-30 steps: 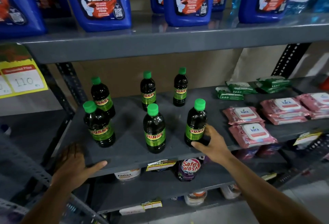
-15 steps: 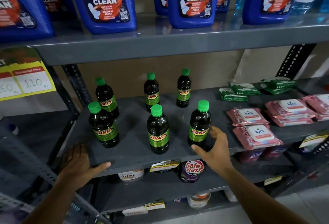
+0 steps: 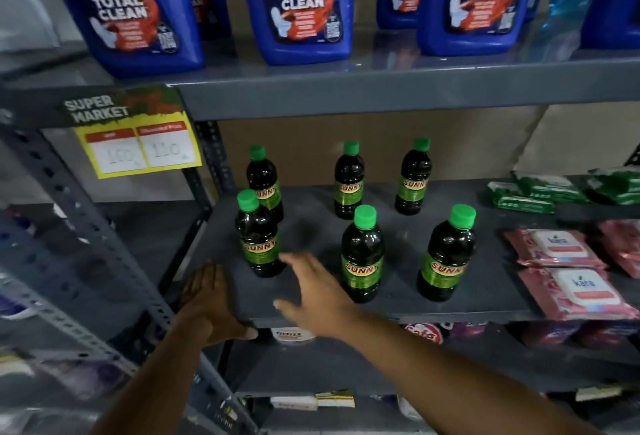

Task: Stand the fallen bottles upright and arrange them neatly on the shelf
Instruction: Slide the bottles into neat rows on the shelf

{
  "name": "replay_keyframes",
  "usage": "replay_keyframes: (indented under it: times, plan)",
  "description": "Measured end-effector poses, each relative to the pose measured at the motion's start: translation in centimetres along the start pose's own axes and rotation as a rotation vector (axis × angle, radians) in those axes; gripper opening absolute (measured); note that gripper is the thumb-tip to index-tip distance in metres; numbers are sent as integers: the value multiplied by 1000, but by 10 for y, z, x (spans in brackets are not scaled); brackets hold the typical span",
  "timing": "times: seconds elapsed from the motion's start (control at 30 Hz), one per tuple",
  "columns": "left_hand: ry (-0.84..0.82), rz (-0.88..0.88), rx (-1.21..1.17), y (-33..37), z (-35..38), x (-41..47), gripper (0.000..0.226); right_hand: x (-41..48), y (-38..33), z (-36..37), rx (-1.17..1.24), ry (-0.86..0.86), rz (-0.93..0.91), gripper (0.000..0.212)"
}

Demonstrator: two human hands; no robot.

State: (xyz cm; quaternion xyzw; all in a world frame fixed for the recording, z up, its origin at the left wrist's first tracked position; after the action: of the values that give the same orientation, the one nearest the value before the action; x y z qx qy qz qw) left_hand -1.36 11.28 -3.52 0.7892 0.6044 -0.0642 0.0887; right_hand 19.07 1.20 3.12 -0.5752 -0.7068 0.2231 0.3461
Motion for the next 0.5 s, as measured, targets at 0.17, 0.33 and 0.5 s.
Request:
replay_keyframes:
  times: [0.17,0.33,0.5]
  plan:
    - [40,30,-46,1,-1,-4,172,69,10,10,108,-48,226,91]
    - [54,37,-26,1,0,-2,170,87,21,26,121,-88,262,77]
    - [70,47,-25,-1,0,-4,169,78,20,31,123,-73,234,68]
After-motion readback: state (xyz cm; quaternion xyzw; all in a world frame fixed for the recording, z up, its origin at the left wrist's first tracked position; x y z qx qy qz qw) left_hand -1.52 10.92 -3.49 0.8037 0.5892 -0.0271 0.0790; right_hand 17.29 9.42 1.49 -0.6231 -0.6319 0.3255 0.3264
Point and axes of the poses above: each hand's wrist, its own x-axis towards the middle knuckle, its own z-axis out of the palm, y = z × x, the point moved 5 cm from there along x, towards the middle knuckle, and after that the axes turned 3 degrees about z, right-handed, at the moved point
